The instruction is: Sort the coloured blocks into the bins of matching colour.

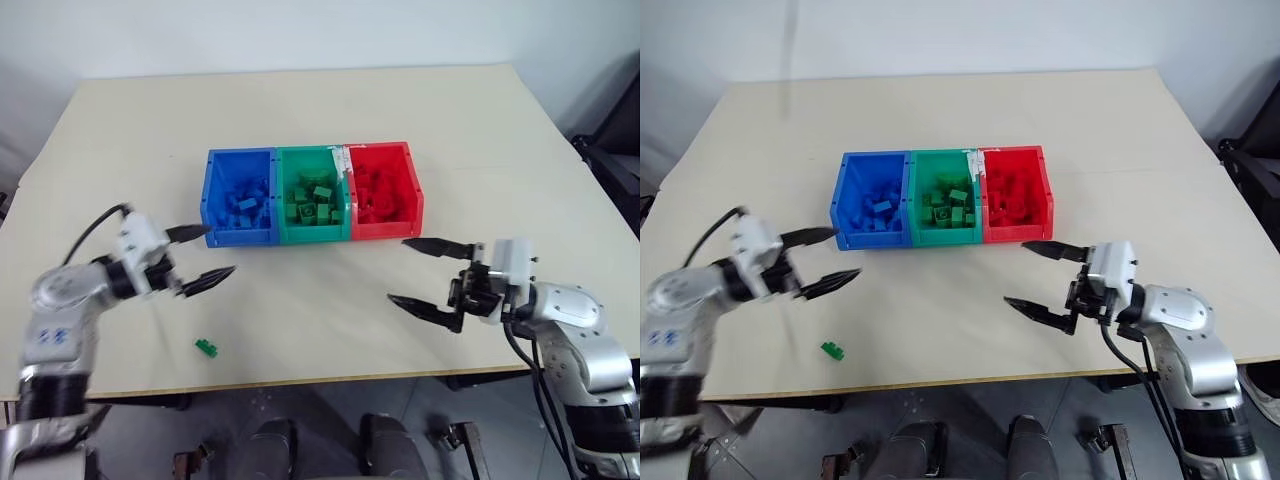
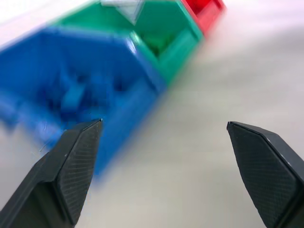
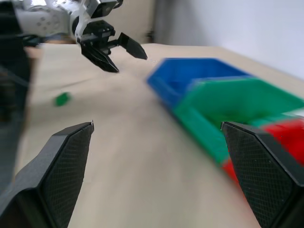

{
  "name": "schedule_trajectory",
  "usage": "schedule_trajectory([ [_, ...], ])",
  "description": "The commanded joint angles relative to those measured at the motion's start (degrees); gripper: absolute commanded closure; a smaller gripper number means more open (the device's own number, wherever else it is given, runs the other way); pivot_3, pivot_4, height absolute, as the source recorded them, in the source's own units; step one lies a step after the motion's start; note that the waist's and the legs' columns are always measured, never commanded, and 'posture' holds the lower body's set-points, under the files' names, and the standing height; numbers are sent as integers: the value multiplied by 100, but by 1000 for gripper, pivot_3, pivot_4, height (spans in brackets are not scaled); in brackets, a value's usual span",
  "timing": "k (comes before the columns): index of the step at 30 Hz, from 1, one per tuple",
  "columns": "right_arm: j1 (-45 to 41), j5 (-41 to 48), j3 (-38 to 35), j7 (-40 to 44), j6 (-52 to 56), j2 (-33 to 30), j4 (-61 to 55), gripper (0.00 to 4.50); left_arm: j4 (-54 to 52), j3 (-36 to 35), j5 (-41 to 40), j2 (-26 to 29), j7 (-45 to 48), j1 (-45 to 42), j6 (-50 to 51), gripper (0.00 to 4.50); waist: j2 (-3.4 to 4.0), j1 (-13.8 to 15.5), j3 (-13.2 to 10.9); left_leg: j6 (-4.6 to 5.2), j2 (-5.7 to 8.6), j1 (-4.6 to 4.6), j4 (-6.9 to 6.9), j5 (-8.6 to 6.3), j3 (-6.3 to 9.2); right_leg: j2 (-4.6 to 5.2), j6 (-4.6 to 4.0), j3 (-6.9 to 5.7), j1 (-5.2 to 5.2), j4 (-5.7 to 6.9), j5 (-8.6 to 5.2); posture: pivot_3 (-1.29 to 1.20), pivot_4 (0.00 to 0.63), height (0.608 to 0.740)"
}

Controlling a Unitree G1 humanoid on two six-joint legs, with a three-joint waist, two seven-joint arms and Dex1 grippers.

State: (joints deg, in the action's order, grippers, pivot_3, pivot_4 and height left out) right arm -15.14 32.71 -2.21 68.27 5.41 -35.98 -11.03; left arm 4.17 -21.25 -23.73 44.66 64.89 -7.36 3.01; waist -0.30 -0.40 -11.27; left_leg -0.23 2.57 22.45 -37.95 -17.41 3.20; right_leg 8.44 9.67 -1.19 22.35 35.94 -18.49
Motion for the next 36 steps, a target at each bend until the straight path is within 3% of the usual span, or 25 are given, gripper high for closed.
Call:
schedule_trajectory([
  [1, -203, 8, 126, 384, -83, -28, 123, 0, -71, -866, -301, 239, 340, 883, -171, 84, 0, 36, 0, 1, 2, 1, -1, 0, 2, 2, 0, -1, 0, -1, 0, 0, 150, 740],
  [5, -272, -23, 285, 789, -110, -93, 293, 0, 28, -1597, -289, 301, 542, 2029, -499, 84, -2, 44, 1, 5, -1, -1, 0, -9, -2, 5, -4, -1, 0, -5, 1, 0, 150, 740],
  [12, -426, -197, 391, 1209, -291, -137, 630, 0, 143, -1772, -309, 353, 823, 2426, -944, 84, -4, 99, 2, 6, -1, -8, -6, -12, -11, 8, -6, 1, -3, -20, 1, 0, 150, 740],
  [23, -70, -313, 200, 1352, -518, -356, 626, 0, -529, -157, 232, 834, 1060, 1566, -1069, 84, -4, 33, 3, -1, -10, -8, -1, -18, -15, 1, -13, -3, 3, -7, -2, 0, 150, 740],
  [30, 311, -283, 66, 1063, -468, -405, 306, 0, -142, 1063, 729, 938, 1386, 652, -1248, 84, -4, 18, 2, -1, -16, -8, 1, -19, -33, -10, -13, 0, 6, 3, -2, 0, 150, 740],
  [36, 522, -260, -33, 884, -406, -455, 69, 0, 360, 1546, 992, 956, 1486, 101, -1323, 84, -4, 23, 2, 1, -16, -8, 0, -20, -41, -14, -12, 1, 8, 3, -2, 0, 150, 740],
])
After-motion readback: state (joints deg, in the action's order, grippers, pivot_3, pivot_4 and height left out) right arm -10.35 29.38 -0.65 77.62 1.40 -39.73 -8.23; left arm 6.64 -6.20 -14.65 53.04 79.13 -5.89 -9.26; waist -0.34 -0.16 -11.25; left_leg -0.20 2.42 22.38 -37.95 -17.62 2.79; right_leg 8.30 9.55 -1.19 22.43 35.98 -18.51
